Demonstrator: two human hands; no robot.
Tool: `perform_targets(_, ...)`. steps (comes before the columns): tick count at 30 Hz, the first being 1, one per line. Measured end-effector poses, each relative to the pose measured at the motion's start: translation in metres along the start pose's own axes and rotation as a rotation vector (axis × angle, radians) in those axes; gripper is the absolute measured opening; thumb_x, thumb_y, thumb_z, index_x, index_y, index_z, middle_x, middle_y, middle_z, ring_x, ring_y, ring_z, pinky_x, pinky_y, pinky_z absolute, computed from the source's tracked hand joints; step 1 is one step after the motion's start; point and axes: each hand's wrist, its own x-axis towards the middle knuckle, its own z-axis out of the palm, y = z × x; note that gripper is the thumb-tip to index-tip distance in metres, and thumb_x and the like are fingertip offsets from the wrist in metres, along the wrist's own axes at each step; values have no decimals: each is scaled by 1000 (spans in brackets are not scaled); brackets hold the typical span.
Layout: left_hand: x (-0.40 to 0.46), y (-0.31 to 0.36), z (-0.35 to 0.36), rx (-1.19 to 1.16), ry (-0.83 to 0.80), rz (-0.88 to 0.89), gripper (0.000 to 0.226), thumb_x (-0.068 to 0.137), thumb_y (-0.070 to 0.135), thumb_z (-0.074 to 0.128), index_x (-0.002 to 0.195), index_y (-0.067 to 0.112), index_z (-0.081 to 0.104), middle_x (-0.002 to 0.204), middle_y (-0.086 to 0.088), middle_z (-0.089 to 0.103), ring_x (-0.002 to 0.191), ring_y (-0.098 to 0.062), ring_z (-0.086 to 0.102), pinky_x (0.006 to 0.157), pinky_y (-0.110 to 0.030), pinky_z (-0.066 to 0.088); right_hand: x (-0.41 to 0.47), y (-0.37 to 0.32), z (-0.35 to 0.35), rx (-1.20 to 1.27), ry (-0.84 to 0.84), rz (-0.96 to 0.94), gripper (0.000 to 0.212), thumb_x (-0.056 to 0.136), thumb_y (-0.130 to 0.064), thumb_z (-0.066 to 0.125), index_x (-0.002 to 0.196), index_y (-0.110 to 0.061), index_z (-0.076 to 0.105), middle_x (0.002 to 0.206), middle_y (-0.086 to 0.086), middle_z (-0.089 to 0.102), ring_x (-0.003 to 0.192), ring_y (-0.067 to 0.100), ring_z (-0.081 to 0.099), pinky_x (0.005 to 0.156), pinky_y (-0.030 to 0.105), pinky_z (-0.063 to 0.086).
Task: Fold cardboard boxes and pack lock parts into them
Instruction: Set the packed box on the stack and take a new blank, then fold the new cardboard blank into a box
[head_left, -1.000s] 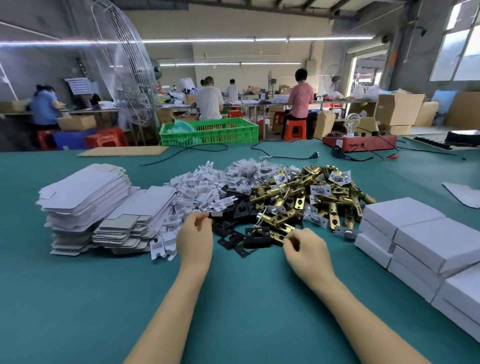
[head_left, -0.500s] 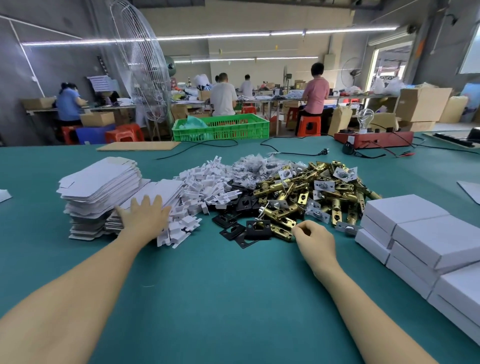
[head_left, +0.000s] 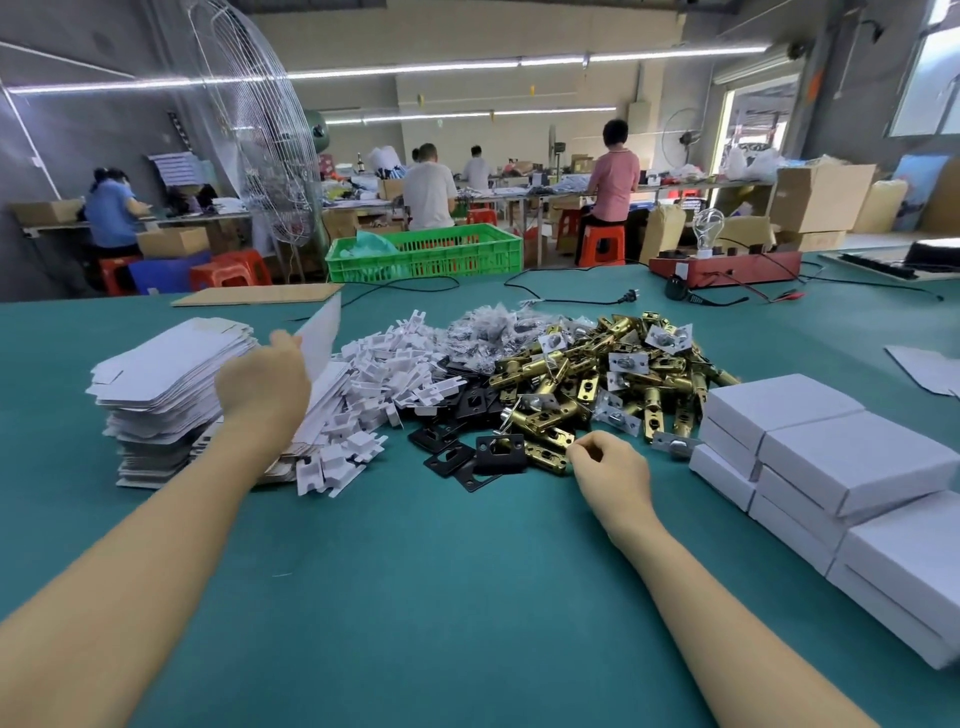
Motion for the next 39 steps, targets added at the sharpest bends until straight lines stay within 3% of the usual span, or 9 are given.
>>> perform_targets(3, -24, 39, -21, -401, 134, -112, 36, 107, 21, 30, 84, 0, 49, 73, -23, 51, 70, -34, 46, 62, -39, 28, -2, 0, 1, 53, 61, -32, 16, 93, -18, 50, 81, -14, 61, 75, -1, 61, 67, 12, 52, 56, 25, 39)
perform_targets(9, -115, 99, 13, -875, -119, -385, 45, 106, 27, 33, 65, 12, 39, 59, -2, 42, 61, -23, 36, 54, -36, 27, -6, -3, 2, 150, 115, -67, 17, 97, -29, 49, 85, -21, 57, 80, -6, 60, 80, 16, 59, 65, 26, 44)
perform_targets(15, -151, 109, 35, -719, 139, 138, 32, 100, 16, 45, 89, -3, 67, 49, -7, 51, 42, -33, 47, 46, -29, 33, -20, -21, 3, 381, -81, -129, 40, 89, -61, 45, 90, -24, 60, 85, 0, 69, 63, 12, 69, 54, 23, 48)
perform_targets(17, -157, 110, 35, -720, 71, 425, 41, 100, 27, 40, 101, 1, 72, 73, -11, 71, 60, -31, 65, 50, -31, 47, -23, -29, 8, 549, -251, -88, 49, 83, -66, 48, 103, -23, 60, 96, 0, 70, 74, 13, 71, 62, 26, 52)
perform_targets(19, -160, 112, 39, -720, -30, 677, 48, 102, 34, 38, 114, 0, 70, 108, -12, 73, 95, -26, 71, 77, -37, 57, -23, -34, 11, 726, -322, -15, 59, 79, -65, 54, 117, -21, 58, 107, -1, 70, 96, 12, 69, 81, 28, 54)
perform_targets(23, -164, 120, 46, -681, -74, 804, 38, 97, 25, 51, 123, 3, 67, 135, -17, 59, 127, -32, 56, 104, -51, 45, -17, -30, -1, 924, -286, 163, 33, 93, -31, 58, 118, -9, 62, 104, 7, 74, 97, 25, 69, 87, 40, 53)
perform_targets(27, -162, 117, 48, -688, -78, 545, 48, 85, 19, 65, 130, 2, 59, 140, -18, 50, 128, -34, 50, 108, -44, 39, -13, -26, -9, 1034, -313, 212, 34, 86, -19, 63, 115, -2, 62, 105, 13, 73, 90, 26, 70, 74, 37, 59)
perform_targets(32, -154, 111, 38, -1020, -457, 142, 50, 79, 23, 71, 120, 44, 51, 110, 32, 61, 105, 6, 56, 86, -7, 40, -16, -25, -4, 1013, -356, 220, 50, 74, -26, 70, 118, -4, 61, 110, 13, 71, 100, 30, 68, 78, 41, 58)
perform_targets(39, -152, 110, 40, -1127, -511, 99, 64, 85, -4, 65, 124, 43, 44, 121, 17, 61, 105, 8, 58, 87, -7, 43, -17, -25, 4, 1089, -351, 202, 47, 81, -35, 64, 121, -12, 59, 111, 9, 72, 99, 25, 69, 71, 36, 58)
